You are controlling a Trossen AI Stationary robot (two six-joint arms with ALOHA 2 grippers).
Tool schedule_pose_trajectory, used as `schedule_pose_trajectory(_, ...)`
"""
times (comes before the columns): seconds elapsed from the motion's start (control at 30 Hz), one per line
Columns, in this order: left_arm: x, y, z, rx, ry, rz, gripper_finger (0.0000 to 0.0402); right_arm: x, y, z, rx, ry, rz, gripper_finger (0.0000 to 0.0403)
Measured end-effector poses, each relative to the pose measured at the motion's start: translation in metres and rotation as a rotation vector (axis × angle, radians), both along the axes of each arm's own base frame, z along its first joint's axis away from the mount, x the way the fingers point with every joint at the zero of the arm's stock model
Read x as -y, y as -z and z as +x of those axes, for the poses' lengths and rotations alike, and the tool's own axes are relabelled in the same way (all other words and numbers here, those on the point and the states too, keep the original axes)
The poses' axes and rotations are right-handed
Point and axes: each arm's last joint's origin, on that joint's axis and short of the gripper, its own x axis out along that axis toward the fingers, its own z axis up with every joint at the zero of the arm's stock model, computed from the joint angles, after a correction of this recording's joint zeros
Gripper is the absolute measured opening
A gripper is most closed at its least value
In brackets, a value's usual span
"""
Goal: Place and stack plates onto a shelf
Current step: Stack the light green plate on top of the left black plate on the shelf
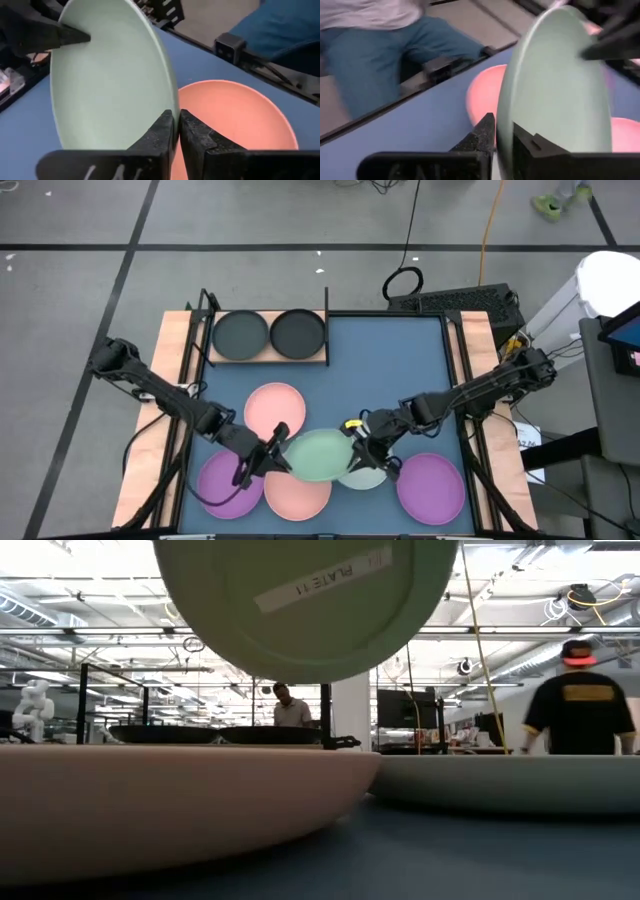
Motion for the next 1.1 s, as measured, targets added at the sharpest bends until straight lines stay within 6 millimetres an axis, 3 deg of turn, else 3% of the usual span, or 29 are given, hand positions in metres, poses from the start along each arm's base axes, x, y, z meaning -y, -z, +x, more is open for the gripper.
schedule_pose_trajectory(0.63, -0.001, 0.001, -0.001, -0.006, 0.01, 0.024, 0.0023, 0.004, 0.002, 0.001, -0.052, 0.15, 0.011, 0.0107)
schedule_pose_trajectory(0.83, -0.002, 0.0, -0.003, -0.013, 0.0, 0.027, 0.0023, 0.006, -0.006, -0.004, -0.055, 0.177, 0.037, 0.0122)
schedule_pose_trajectory(1.1, -0.008, -0.01, -0.015, -0.056, -0.045, 0.003, 0.0023, 0.016, -0.017, -0.019, -0.122, 0.375, 0.035, 0.0125)
